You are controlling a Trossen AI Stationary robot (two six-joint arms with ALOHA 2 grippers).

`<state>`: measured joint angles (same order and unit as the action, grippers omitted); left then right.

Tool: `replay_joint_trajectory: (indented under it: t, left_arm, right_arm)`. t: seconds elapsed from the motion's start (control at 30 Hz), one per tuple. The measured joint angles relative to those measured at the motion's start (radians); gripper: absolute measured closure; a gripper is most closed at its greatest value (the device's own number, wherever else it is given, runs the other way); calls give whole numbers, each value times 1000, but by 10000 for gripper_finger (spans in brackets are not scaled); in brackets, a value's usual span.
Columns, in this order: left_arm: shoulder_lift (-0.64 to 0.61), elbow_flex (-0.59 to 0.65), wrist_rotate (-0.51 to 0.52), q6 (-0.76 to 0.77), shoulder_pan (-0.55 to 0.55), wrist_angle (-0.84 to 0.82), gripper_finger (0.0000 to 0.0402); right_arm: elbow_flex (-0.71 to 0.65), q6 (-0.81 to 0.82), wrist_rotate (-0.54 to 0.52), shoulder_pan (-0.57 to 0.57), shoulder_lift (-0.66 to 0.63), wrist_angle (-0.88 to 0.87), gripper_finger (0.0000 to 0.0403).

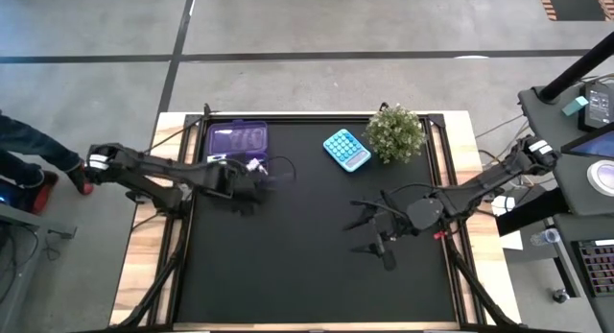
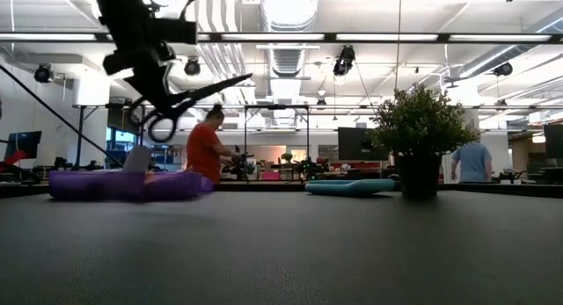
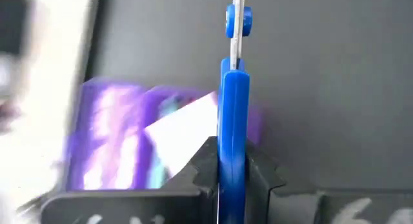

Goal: Pack school essentials
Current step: Put the blue scissors into the purple supply box

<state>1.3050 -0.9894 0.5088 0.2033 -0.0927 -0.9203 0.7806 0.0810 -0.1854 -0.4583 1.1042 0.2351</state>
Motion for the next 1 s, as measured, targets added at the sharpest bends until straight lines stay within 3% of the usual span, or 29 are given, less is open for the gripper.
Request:
replay_joint_trajectory:
  t: [0.13, 0.37, 0.57, 0.7, 0.83, 1.0]
  left_arm:
    - [-1, -51, 59, -38, 76, -189, 387]
    - [10, -24, 46, -224, 241, -243, 387]
    - [34, -16, 63, -246, 358, -344, 387]
    - [55, -16, 90, -243, 381, -413, 387]
    - [102, -16, 184, -192, 381, -539, 387]
    - [194, -16, 186, -157, 381, -583, 387]
  right_arm:
    - [-2, -15, 3, -21, 14, 5, 167]
    - [-2, -21, -1, -24, 9, 8, 165]
    - [-2, -36, 0, -24, 9, -1, 165]
    - [-2, -48, 0, -24, 9, -1, 167]
    - [-2, -49, 0, -24, 9, -3, 166]
    - [-2, -57, 0, -24, 9, -3, 166]
